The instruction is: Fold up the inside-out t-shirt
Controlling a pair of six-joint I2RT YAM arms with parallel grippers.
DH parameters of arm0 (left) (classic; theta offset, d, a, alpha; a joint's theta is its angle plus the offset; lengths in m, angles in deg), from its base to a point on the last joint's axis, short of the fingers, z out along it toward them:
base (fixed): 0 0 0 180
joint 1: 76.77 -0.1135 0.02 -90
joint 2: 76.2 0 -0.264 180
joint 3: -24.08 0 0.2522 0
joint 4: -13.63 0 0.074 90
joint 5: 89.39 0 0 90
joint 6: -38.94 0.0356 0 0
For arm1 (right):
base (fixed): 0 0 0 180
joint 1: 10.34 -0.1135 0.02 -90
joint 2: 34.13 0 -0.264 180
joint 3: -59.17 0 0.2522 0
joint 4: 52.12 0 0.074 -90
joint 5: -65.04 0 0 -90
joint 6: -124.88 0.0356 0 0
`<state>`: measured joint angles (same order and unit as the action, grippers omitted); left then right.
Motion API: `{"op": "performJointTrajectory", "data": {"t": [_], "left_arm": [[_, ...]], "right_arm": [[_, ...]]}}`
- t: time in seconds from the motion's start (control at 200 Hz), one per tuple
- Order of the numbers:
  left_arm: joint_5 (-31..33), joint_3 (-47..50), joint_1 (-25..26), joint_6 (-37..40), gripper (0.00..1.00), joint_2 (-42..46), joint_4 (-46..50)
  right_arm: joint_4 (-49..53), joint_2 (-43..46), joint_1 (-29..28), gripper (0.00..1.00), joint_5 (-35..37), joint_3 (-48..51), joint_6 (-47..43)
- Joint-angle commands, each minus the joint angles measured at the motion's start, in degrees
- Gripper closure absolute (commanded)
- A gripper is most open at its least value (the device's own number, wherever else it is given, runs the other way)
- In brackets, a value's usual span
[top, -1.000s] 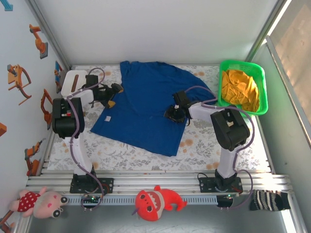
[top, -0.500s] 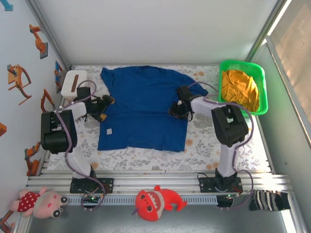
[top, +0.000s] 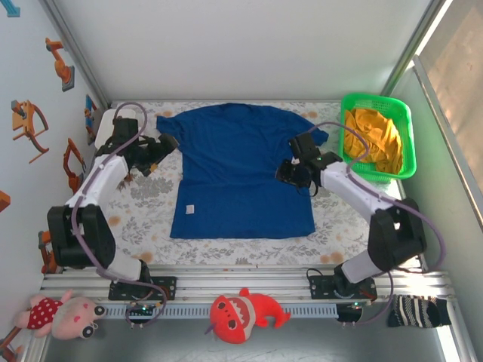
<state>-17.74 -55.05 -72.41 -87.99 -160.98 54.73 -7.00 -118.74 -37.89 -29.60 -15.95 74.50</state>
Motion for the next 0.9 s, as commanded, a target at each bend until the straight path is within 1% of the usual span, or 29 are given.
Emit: {"op": "performJointTrajectory", "data": {"t": [0.0, 0.095, 0.235, 0.366, 0.586, 0.741, 0.851, 0.891], "left_arm": [[0.72, 1.02, 2.67, 4.75, 0.04, 3.74, 7.10], [0.33, 3.19, 4.78, 5.31, 0.04, 7.19, 7.69], [0.50, 7.00, 7.24, 5.55, 0.04, 10.92, 8.93], [1.20, 9.90, 9.64, 5.00, 0.04, 13.46, 9.07], [2.24, 11.66, 11.45, 4.19, 0.04, 13.85, 8.92], [2.64, 11.67, 11.98, 4.32, 0.04, 13.16, 8.76], [2.63, 11.93, 12.27, 4.23, 0.04, 12.84, 8.42], [2.68, 12.06, 12.41, 4.15, 0.04, 12.74, 8.27]], "right_arm": [[4.91, 5.06, -3.85, 0.66, 6.86, 6.11, 1.92], [5.54, 8.68, -7.94, 0.66, 9.09, 11.21, 4.62], [10.06, 11.31, -15.92, 0.66, 17.36, 15.87, 9.11], [13.72, 11.71, -20.06, 0.66, 21.99, 19.24, 14.48], [10.87, 12.53, -22.45, 0.66, 20.19, 23.49, 19.45], [9.37, 15.49, -23.15, 0.60, 18.09, 26.30, 23.38], [7.18, 20.88, -23.24, 0.56, 16.82, 29.93, 28.13], [6.02, 23.00, -23.25, 0.53, 16.36, 31.46, 30.20]]}}
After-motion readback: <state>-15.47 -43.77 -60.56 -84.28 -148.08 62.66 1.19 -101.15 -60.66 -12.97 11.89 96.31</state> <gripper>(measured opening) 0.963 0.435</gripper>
